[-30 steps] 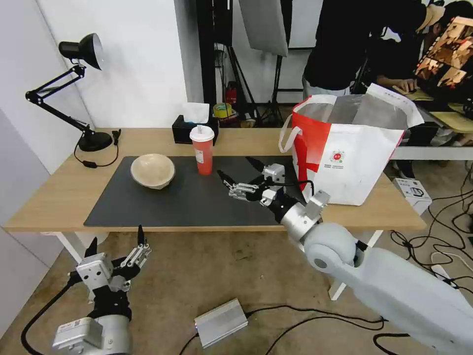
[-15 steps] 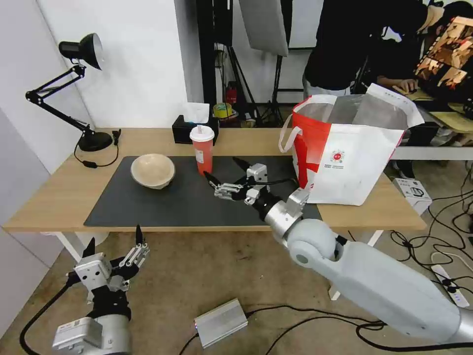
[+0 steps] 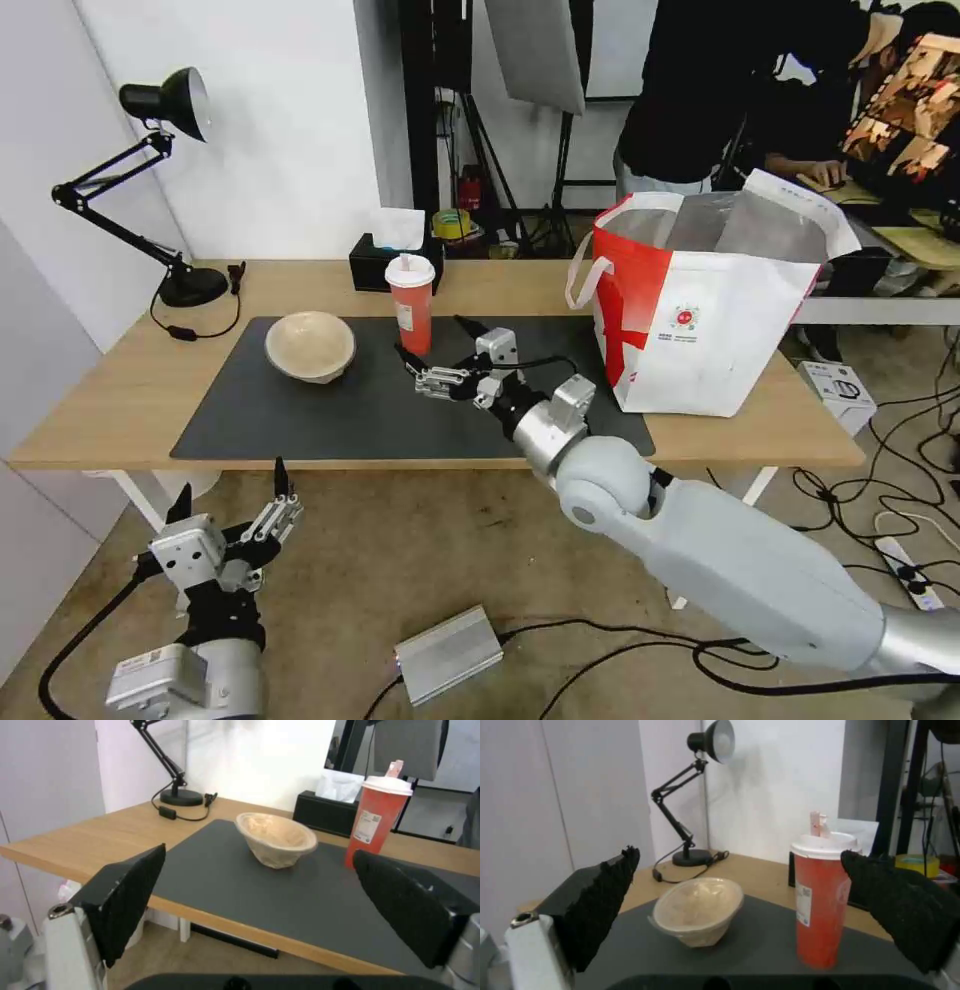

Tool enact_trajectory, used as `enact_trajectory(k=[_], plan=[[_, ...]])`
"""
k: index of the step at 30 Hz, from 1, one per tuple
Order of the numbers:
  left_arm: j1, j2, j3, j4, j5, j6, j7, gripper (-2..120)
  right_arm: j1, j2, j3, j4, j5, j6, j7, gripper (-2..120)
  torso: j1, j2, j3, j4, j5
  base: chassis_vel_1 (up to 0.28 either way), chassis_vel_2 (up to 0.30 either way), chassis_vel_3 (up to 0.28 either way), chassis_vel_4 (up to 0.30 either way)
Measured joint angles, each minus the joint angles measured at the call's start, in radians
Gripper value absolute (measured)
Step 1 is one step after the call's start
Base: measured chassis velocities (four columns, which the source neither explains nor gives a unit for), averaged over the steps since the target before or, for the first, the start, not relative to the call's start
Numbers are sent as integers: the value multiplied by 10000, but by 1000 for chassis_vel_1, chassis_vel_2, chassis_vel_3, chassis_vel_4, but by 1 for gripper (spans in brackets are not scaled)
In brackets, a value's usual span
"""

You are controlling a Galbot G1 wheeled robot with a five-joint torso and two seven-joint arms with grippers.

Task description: Pick up the trash from the table and place it into the takeout bag.

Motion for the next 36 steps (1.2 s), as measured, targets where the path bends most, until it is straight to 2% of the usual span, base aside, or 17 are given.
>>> enact_trajectory(k=[18,36], plan=[[-13,133,17,110,-12,2,-1,100,127,1203,156,-1059,-744,-597,1111,100,0,0,0,0,1,0,0,0,0],[-6,188,43,202,-9,5,0,100,213,1980,454,-1904,-611,-1187,1732,100,0,1,0,0,0,0,0,0,0]])
